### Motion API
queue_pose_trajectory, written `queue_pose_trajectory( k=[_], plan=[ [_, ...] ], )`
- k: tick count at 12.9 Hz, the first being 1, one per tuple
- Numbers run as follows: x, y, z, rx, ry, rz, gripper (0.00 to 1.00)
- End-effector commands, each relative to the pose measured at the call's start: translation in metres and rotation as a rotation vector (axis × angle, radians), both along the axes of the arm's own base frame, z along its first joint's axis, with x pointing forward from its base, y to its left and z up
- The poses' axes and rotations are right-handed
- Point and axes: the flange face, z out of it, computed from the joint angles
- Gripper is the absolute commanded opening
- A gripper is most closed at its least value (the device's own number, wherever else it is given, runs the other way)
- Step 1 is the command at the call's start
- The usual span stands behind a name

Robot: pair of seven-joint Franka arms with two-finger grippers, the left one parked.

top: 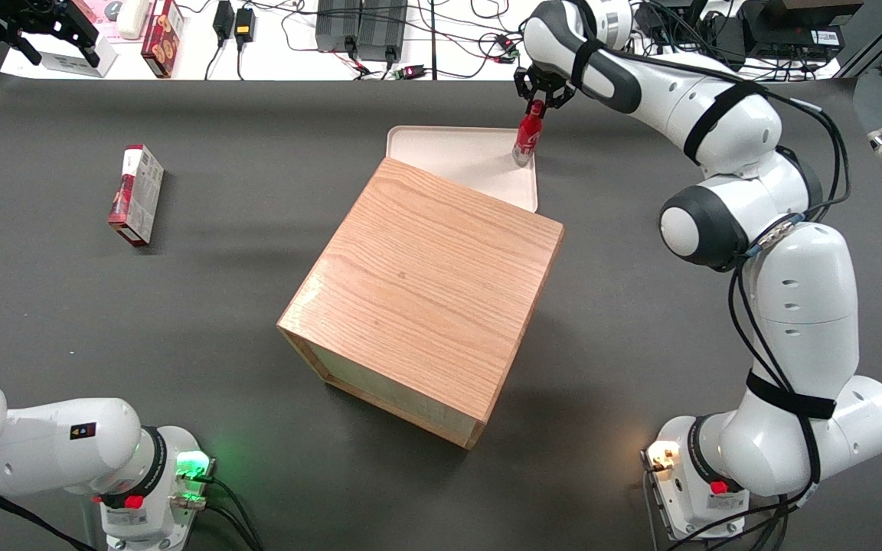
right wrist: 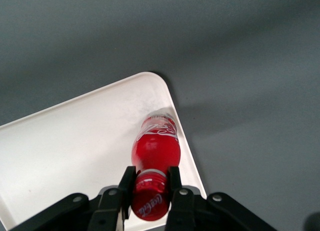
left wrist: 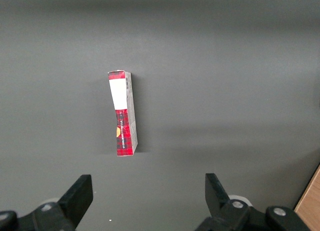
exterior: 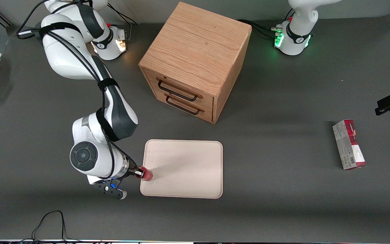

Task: Place coke bottle on tray
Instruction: 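Lower the bottle onto the tray's edge with the right gripper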

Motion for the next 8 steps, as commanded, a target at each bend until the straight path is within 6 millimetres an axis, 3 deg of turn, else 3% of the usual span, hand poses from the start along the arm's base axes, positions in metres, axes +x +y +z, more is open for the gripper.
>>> queue_pose_trajectory(
  k=[1,8],
  plan=[
    [0.003,0.0084,0.0063,-0.003,-0.029,-0.022,0.0],
    [0.002,0.0134,0.0028,-0.012,-0.039,-0.028,0.0]
  ],
)
